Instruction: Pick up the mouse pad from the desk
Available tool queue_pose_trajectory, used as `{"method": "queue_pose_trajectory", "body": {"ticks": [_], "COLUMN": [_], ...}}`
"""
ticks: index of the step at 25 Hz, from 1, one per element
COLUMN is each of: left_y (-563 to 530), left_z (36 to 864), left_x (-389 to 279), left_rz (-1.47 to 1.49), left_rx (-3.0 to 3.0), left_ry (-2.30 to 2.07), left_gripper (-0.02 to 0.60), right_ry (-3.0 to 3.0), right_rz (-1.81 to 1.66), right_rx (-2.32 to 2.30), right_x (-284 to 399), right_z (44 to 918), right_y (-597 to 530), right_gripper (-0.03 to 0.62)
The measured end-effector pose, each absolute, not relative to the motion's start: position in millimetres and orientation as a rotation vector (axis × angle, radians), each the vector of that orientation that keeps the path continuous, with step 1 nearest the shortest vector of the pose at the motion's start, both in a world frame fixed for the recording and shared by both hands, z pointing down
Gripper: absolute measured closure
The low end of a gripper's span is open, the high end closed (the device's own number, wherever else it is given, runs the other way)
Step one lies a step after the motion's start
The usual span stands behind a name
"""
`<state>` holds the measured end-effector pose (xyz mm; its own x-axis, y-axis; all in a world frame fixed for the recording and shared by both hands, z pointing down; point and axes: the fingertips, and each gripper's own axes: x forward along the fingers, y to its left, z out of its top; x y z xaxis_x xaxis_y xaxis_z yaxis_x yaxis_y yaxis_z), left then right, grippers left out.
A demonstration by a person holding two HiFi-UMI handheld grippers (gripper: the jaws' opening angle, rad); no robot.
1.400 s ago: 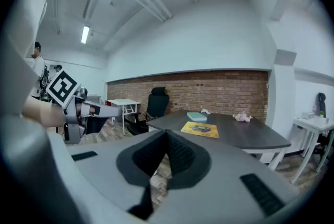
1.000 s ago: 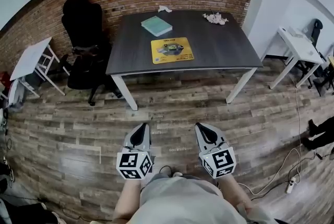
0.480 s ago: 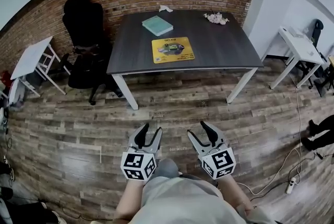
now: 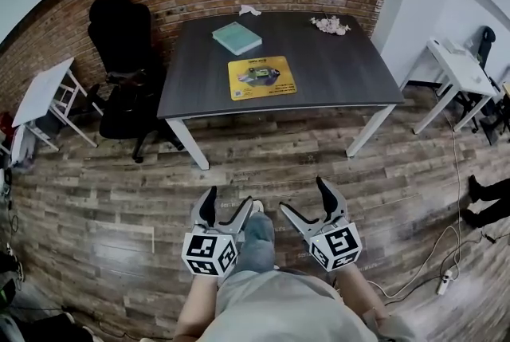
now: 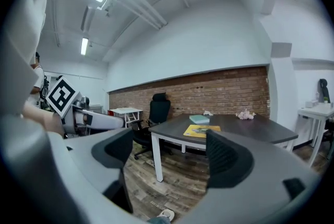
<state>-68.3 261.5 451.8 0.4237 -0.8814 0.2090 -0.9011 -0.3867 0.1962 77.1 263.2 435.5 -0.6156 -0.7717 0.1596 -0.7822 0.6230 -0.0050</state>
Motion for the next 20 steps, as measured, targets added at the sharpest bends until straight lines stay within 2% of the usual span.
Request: {"method": "queue_pose_trajectory", "body": {"ticks": [20], "left_y": [24], "left_z": [452], "left_x": [-83], "left_rz": [0.148], "left_rx": [2.467], "left_ry": [-1.476], "left_gripper": [0.199], "right_ry": [-2.627], "right_rz": [0.103], "right_rx": [1.351], "right_x": [59], "right_z": [437], "right_y": [26], "right_gripper": [0.175]}}
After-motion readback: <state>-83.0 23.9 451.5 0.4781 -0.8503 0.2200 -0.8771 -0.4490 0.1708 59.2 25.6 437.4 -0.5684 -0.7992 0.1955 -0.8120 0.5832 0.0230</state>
